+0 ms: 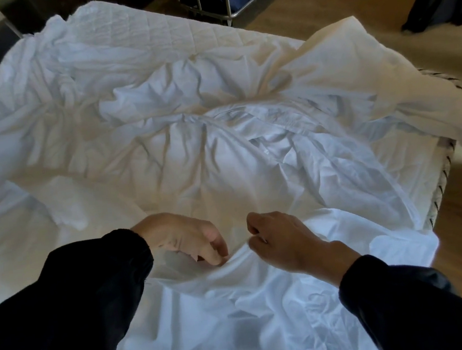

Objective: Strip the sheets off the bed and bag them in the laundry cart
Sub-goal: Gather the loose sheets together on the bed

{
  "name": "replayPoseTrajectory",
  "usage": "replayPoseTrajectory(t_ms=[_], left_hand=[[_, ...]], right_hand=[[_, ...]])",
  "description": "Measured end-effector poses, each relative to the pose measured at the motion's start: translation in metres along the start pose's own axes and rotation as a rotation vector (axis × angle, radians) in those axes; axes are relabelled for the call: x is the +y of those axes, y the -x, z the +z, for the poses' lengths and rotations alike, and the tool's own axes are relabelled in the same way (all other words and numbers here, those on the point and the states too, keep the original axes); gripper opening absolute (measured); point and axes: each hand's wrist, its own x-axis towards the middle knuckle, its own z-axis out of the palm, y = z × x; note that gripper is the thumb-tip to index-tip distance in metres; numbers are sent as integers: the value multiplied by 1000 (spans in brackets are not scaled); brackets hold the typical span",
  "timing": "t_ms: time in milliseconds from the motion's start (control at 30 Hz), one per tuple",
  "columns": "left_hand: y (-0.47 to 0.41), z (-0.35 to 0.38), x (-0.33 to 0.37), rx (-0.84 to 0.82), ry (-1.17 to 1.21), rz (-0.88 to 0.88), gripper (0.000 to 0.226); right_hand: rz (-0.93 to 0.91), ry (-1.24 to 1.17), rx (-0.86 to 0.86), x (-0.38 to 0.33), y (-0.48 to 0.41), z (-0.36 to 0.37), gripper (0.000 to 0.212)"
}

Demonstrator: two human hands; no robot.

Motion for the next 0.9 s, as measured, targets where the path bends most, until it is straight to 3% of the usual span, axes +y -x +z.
replayPoseTrajectory(t_ms=[133,233,500,567,667,767,900], left_hand=[[-12,11,-8,179,5,37,20],[-19,17,-14,366,-37,86,19],[-5,8,-24,635,-8,321,30],[2,4,-21,690,146,379,28],[9,-4,-17,731,360,382,33],[12,-16,-18,646,180,220,29],[1,-22,-35,529,-112,112,35]], right_hand=[[-20,10,-14,-1,-1,6,9],[-63,-27,-68,-4,-2,16,30],[-142,-93,184,-12,-14,14,20],[-130,-96,255,-16,-19,6,28],[-98,-29,399,-24,-31,-2,30],[-20,104,468,-27,-37,-5,17],[-22,241,465,-22,-31,2,16]])
